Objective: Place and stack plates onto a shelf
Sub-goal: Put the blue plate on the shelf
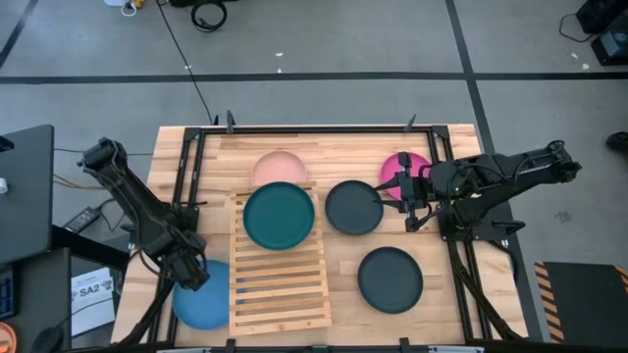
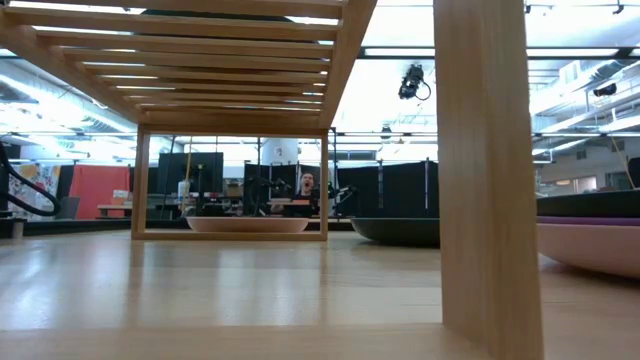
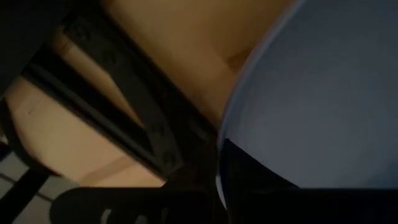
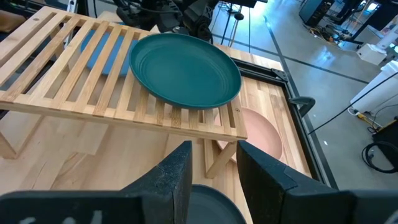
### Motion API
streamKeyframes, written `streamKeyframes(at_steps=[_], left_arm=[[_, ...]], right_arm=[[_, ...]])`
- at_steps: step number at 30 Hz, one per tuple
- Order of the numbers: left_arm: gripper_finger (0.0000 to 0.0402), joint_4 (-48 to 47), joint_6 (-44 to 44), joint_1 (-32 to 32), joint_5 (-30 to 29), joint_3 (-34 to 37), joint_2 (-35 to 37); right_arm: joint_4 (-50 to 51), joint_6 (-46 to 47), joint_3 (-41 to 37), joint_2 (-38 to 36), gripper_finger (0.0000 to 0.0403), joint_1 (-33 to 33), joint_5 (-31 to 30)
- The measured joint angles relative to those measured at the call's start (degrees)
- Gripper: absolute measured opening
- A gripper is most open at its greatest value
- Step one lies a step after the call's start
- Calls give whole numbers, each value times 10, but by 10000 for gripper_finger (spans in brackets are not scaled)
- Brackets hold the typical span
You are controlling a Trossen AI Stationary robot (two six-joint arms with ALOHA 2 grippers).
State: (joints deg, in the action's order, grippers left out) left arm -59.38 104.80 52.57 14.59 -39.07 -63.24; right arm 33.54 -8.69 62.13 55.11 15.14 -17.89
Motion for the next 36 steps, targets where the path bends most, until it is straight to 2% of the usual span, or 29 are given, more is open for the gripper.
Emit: streamKeyframes(at_steps=[26, 36], left_arm=[[18, -8, 130, 0, 69, 0, 116], [18, -13, 157, -1, 115, 0, 167]], right_arm=[[0, 0, 0, 0, 132, 0, 0], [0, 0, 0, 0, 132, 0, 0]])
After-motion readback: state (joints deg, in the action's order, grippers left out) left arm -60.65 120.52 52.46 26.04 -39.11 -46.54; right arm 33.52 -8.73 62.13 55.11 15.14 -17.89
